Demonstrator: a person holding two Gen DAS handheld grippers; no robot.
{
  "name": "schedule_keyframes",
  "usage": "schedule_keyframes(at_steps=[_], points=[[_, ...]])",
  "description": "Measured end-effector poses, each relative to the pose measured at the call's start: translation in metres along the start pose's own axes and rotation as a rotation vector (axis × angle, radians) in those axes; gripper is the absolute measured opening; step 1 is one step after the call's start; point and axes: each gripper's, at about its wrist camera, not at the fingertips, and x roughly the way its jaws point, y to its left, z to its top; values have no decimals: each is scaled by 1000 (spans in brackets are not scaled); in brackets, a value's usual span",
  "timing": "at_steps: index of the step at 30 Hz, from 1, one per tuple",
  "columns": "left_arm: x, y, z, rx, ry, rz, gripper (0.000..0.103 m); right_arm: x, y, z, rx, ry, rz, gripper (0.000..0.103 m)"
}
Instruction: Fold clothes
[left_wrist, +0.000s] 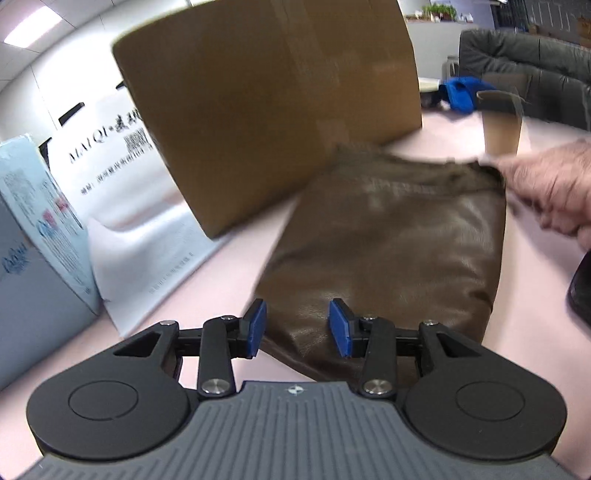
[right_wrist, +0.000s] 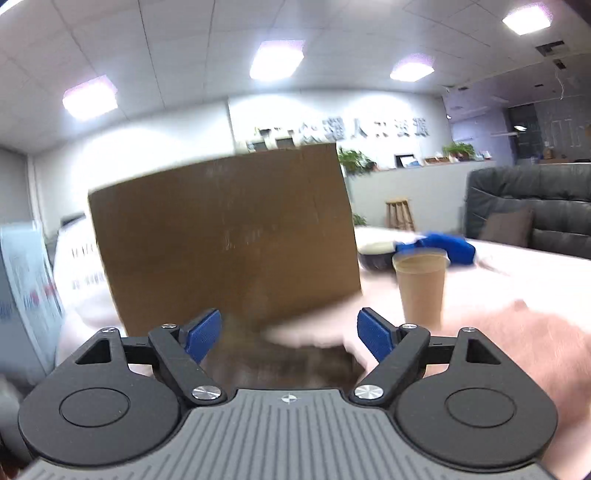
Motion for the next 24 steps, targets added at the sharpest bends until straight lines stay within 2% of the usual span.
schedule_keyframes(at_steps=[2,4,7,9,15,17,19,24], points=[[6,-4,-6,-9,-35,11,37,25,1,1,-37,93,76,80],[11,-3,-7,-18,-75,22,42,41,7,-9,-83,137,76,80],[24,5,-6,-54,-105,13,47,76,10,-38,-133,248,-21,81],[32,7,-6,-78,-117,11,48,93,13,-51,-147,326,-59,92],[49,11,-1,-116,-144,10,56,109,21,-55,-179,338,-119,102],[57,17,3,-147,-141,-6,65,113,13,-54,-151,341,-126,102],[63,22,6,-185,-127,-8,86,115,7,-53,-131,339,-151,103],[65,42,3,-282,-106,-84,88,108,8,-50,-144,305,-175,103]])
